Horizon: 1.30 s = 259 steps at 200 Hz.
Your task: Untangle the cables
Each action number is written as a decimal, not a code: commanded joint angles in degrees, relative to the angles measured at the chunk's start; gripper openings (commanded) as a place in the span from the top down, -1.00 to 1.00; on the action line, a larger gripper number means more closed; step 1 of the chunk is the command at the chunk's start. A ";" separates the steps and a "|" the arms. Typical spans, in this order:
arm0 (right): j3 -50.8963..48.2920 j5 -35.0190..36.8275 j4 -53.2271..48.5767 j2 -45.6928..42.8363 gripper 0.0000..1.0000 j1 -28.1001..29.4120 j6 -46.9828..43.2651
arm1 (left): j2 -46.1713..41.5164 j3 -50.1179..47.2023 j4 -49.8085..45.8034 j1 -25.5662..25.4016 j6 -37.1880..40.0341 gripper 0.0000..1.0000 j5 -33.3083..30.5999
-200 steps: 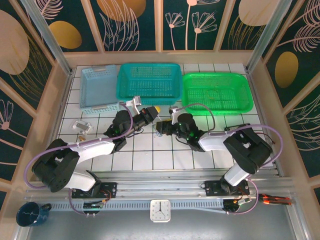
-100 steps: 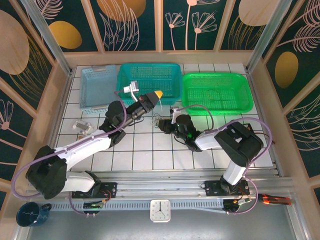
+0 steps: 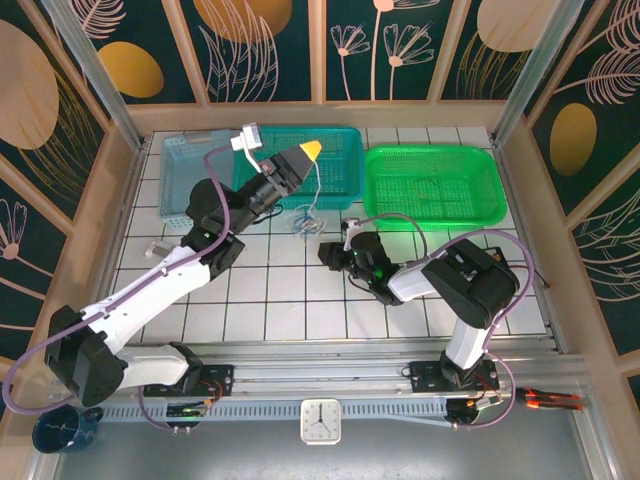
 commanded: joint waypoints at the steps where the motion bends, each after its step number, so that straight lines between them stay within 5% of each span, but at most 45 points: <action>1: -1.01 1.15 0.64 0.10 0.43 0.57 1.06 | -1.70 3.39 -2.39 -0.19 1.06 1.00 1.09; 155: 1.43 5.09 -25.78 -19.82 -0.12 -3.26 -6.89 | -1.42 -14.93 6.83 -0.11 -0.18 1.00 -3.13; 225: -2.54 -1.65 -19.45 -28.55 -0.26 -2.69 -10.69 | 0.66 -15.26 7.51 -0.18 0.02 1.00 -3.15; 259: -1.58 -2.01 -16.25 -25.75 -0.29 0.02 -11.76 | 1.17 -14.55 7.71 -0.17 -0.13 1.00 -2.88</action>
